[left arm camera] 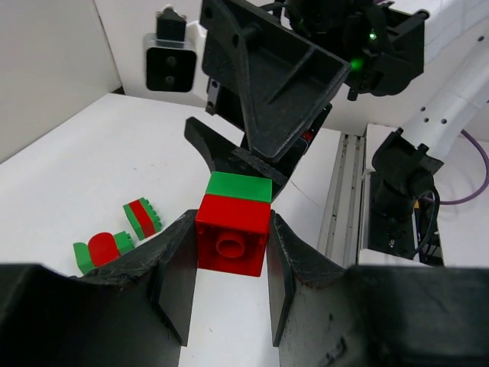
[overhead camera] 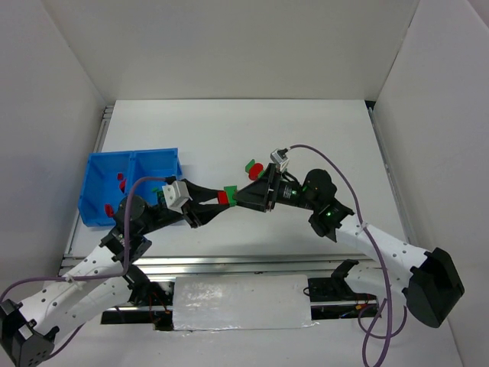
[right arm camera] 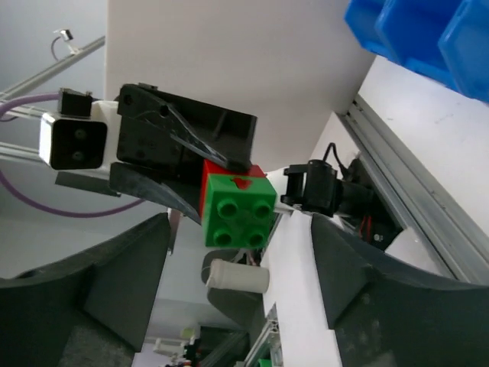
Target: Sort the legos into containers by color
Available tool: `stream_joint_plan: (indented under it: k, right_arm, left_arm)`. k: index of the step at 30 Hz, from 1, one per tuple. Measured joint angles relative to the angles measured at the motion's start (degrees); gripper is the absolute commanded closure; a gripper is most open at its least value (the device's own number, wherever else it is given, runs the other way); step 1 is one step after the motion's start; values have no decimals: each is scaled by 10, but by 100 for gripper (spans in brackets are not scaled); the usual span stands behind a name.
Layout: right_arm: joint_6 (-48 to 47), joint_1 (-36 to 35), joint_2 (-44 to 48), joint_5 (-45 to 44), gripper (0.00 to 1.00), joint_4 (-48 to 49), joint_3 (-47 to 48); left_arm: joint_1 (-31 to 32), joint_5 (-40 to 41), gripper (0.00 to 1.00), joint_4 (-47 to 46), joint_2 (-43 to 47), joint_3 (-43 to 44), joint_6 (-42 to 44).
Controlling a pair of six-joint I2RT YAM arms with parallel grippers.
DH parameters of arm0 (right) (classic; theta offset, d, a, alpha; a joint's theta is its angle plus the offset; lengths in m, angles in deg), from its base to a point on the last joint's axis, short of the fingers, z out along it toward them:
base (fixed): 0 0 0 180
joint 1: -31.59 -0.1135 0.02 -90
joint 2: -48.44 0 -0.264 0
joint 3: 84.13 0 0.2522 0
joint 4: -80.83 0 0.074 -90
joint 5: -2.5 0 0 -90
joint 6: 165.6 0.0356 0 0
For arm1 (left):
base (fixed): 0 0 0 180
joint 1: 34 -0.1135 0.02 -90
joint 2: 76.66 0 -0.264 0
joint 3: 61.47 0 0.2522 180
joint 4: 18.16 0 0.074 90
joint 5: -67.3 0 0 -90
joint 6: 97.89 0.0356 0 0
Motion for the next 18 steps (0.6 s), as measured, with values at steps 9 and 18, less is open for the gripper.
stream_joint_plan:
  k: [9,18]
  right_arm:
    - [44,-11,-51,16,53,68,10]
    - [84,-3,-77,26,100,123,11]
  left_arm:
    - [0,-25,100,-9,-6,0,2]
    - [5,12,100,-8,3,0,12]
